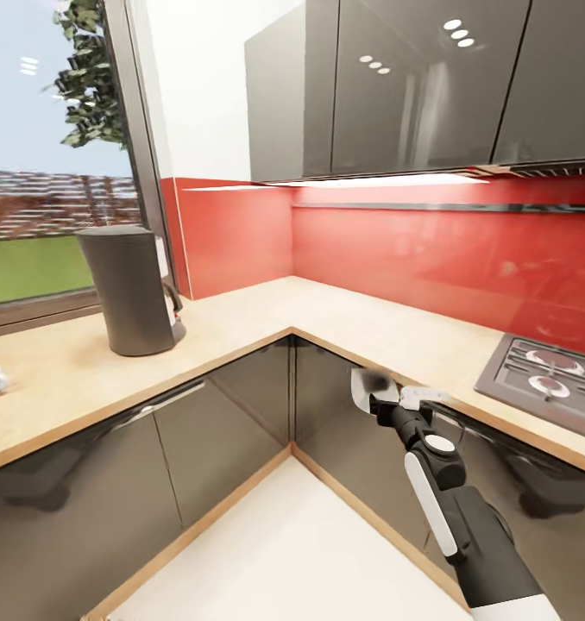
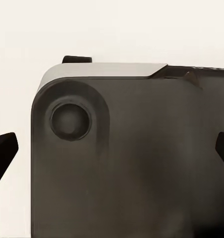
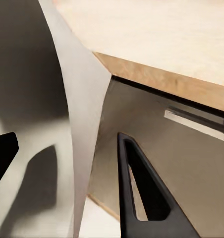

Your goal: Set up a coffee station on the kitchen countertop: keep the coffee maker on the countertop, move the bottle of coffee from the kitchen shelf to the counter next to the coffee maker, place a paper coffee filter on top of the coffee maker, put the saucer next to the coffee maker with the coffee cup on the saucer, and place the electric kettle next to the coffee maker.

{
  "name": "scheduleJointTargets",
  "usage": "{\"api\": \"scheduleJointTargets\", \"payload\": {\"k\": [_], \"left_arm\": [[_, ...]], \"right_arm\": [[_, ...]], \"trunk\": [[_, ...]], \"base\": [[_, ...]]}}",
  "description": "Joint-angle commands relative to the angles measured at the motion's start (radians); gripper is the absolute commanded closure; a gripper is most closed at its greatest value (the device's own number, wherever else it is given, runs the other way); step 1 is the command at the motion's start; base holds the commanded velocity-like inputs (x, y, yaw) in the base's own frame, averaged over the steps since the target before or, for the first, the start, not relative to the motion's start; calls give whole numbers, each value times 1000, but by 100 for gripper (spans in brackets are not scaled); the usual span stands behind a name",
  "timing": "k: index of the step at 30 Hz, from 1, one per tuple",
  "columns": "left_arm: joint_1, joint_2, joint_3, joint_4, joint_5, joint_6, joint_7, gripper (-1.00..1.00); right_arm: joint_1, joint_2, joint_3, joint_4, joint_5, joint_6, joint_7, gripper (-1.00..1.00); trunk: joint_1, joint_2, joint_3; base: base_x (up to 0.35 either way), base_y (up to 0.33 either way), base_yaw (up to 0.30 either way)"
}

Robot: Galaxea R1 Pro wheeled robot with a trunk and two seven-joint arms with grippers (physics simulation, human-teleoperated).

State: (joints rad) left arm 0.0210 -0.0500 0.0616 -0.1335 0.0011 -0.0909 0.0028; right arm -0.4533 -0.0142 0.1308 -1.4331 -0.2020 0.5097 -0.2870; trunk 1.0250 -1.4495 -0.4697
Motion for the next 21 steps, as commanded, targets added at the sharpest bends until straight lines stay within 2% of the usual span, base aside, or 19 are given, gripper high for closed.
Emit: {"api": "scheduleJointTargets", "payload": {"k": [1,3,14,21], "left_arm": [[0,-1,6,-2,0,-1,0,-100],[0,-1,6,-2,0,-1,0,-100],[0,-1,6,-2,0,-1,0,-100],[0,-1,6,-2,0,-1,0,-100]], "right_arm": [[-1,-1,3,-1,-11,3,-9,100],[-1,-1,3,-1,-11,3,-9,100],[-1,-1,3,-1,-12,3,-9,100],[-1,-1,3,0,-11,3,-9,100]], "trunk": [[0,-1,-1],[0,-1,-1],[-42,76,36],[-69,125,59]], "base": [[0,0,267],[0,0,267],[0,0,256],[0,0,57]]}}
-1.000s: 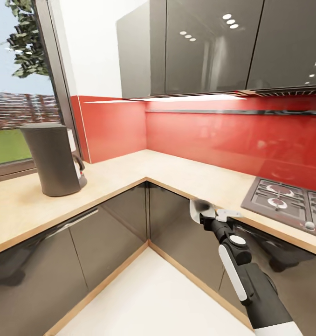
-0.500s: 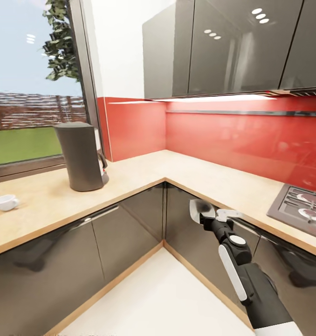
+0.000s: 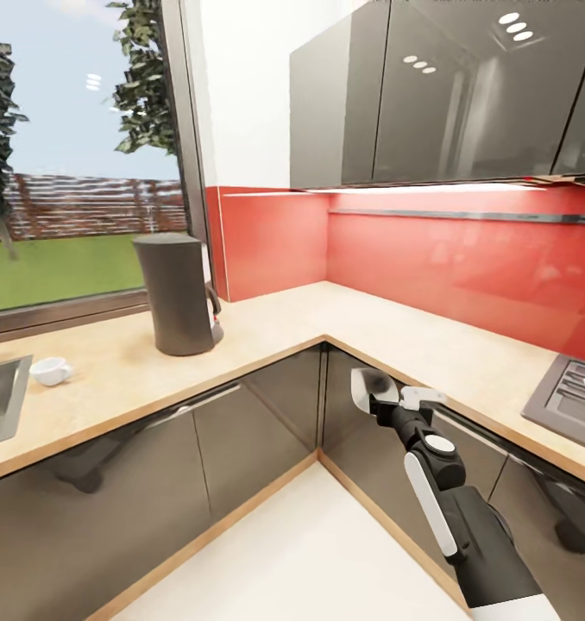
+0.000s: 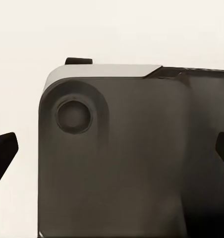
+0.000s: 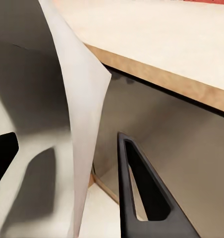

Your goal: Set up a coffee station on the kitchen countertop: keep the coffee maker on the countertop, move the bottle of coffee from the kitchen shelf to the counter next to the coffee maker, place a paper coffee filter on top of the coffee maker, put the saucer next to the coffee maker with the coffee cup on the saucer, and place the electric kettle next to the coffee maker.

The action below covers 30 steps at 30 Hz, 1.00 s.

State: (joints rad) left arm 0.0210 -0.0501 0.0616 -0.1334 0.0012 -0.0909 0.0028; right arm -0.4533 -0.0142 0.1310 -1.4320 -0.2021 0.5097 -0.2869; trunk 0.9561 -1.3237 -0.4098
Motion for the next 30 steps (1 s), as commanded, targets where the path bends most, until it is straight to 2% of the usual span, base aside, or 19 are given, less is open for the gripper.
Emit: {"api": "scheduleJointTargets", "payload": {"k": [1,18,30], "left_arm": [[0,-1,6,-2,0,-1,0,-100],[0,-1,6,-2,0,-1,0,-100],[0,-1,6,-2,0,-1,0,-100]], "right_arm": [[-1,-1,3,-1,-11,3,-9,100],[-1,-1,4,-2,-11,3,-9,100],[-1,-1,4,-4,-11,3,-11,100]], "trunk": [[-4,7,2],[-69,126,56],[-115,210,98]], "base": [[0,0,12],[0,0,6],[0,0,220]]}}
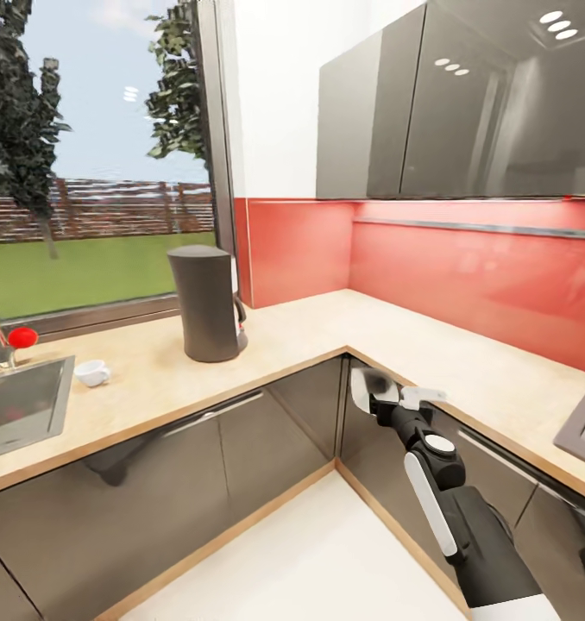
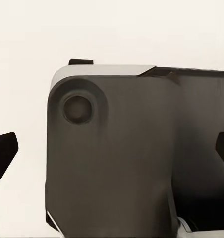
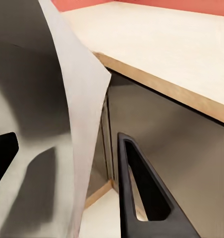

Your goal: Set up a coffee station on the kitchen countertop: keep the coffee maker on the countertop, move the bottle of coffee from the kitchen shelf to the counter next to the coffee maker, place a paper coffee filter on top of the coffee maker, put the saucer next to the coffee maker with the coffee cup on the saucer, and place the electric kettle next to the coffee maker.

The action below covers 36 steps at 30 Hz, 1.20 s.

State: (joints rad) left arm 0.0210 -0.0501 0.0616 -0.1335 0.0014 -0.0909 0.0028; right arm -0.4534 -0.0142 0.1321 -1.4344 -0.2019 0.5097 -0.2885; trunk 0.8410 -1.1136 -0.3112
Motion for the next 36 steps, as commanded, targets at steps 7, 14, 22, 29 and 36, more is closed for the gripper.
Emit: {"api": "scheduleJointTargets", "payload": {"k": [7,14,22,29,36], "left_arm": [[0,-1,6,-1,0,-1,0,-100],[0,-1,6,-1,0,-1,0,-100],[0,-1,6,-1,0,-1,0,-100],[0,-1,6,-1,0,-1,1,-100],[0,-1,6,-1,0,-1,1,-100]], "right_arm": [[-1,-1,3,-1,-11,3,-9,100],[-1,-1,4,-1,-11,4,-9,100],[-1,-1,4,-1,-11,4,-9,100],[-1,-1,3,-1,-11,3,-9,100],[-1,-1,3,-2,-11,3,-9,100]], "trunk": [[-27,49,23],[-54,98,46],[-84,154,71],[-111,203,93],[-138,252,115]], "base": [[0,0,221],[0,0,40],[0,0,1],[0,0,0],[0,0,0]]}}
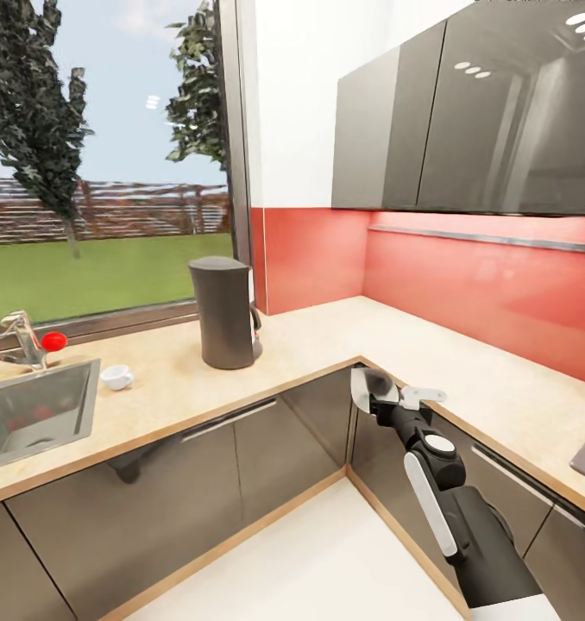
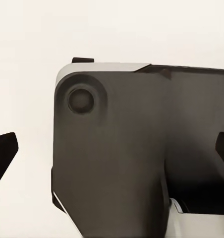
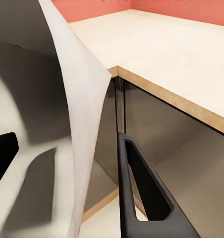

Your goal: Set up a coffee station on the kitchen countertop: keep the coffee maker on the countertop, move the bottle of coffee from the kitchen shelf to the counter next to the coffee maker, place a paper coffee filter on top of the coffee maker, put the saucer next to the coffee maker with the coffee cup on the saucer, and place the electric kettle next to the coffee maker.

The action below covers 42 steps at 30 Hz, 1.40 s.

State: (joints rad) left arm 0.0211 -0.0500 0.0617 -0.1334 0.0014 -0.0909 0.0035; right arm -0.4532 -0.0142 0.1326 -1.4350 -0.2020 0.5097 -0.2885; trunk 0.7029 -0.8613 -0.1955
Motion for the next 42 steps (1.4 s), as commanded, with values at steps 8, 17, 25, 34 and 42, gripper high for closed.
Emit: {"api": "scheduleJointTargets", "payload": {"k": [8,17,25,34,42], "left_arm": [[0,-1,6,-2,0,-1,0,-100],[0,0,6,-2,0,-1,0,-100],[0,0,7,-2,-1,-1,0,-100],[0,0,7,-2,0,-1,0,-100],[0,1,7,-2,-1,-1,0,-100]], "right_arm": [[-1,-1,3,-1,-11,3,-9,100],[-1,-1,3,-2,-11,3,-9,100],[-1,-1,3,-2,-11,3,-9,100],[-1,-1,4,-2,-11,3,-9,100],[-1,-1,4,-3,-11,3,-9,100]], "trunk": [[-31,55,24],[-65,118,52],[-96,174,77],[-130,237,105],[-161,293,130]], "base": [[0,0,0],[0,0,0],[0,0,15],[0,0,129],[0,0,12]]}}
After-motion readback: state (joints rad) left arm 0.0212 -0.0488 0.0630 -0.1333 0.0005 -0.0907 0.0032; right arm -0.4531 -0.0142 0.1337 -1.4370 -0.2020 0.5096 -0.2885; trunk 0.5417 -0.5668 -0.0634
